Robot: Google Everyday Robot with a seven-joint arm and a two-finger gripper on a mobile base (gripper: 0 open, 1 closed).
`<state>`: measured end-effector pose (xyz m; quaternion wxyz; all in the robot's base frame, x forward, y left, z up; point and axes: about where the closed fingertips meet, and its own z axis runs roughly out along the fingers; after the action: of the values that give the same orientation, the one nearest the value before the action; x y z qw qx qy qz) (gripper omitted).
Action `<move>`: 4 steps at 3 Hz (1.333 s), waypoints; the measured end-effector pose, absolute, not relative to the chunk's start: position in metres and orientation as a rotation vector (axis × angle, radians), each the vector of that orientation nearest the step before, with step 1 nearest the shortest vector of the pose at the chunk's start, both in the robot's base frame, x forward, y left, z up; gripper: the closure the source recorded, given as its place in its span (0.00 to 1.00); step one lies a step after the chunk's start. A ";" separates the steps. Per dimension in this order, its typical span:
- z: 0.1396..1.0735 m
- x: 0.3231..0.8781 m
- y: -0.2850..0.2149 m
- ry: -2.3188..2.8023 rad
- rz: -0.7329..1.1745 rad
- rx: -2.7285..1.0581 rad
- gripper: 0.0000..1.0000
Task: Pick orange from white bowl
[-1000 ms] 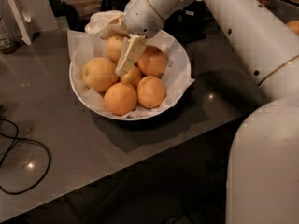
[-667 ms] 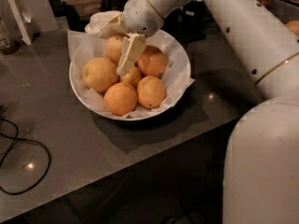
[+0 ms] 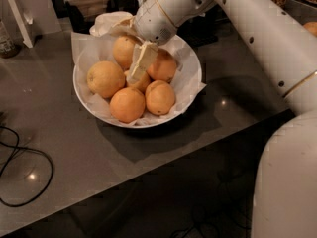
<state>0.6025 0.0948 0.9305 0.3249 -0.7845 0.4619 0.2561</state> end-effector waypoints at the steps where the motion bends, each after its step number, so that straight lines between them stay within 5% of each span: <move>1: 0.928 0.614 0.095 1.207 0.629 -2.068 0.15; 3: 0.944 0.642 0.106 1.175 0.531 -2.139 0.15; 4: 0.946 0.647 0.109 1.172 0.516 -2.149 0.25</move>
Offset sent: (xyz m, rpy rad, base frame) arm 0.0450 0.0031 0.0231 -0.0810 -0.1198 0.0102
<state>0.6469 0.1087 0.9460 0.3146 -0.8154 0.4448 0.1956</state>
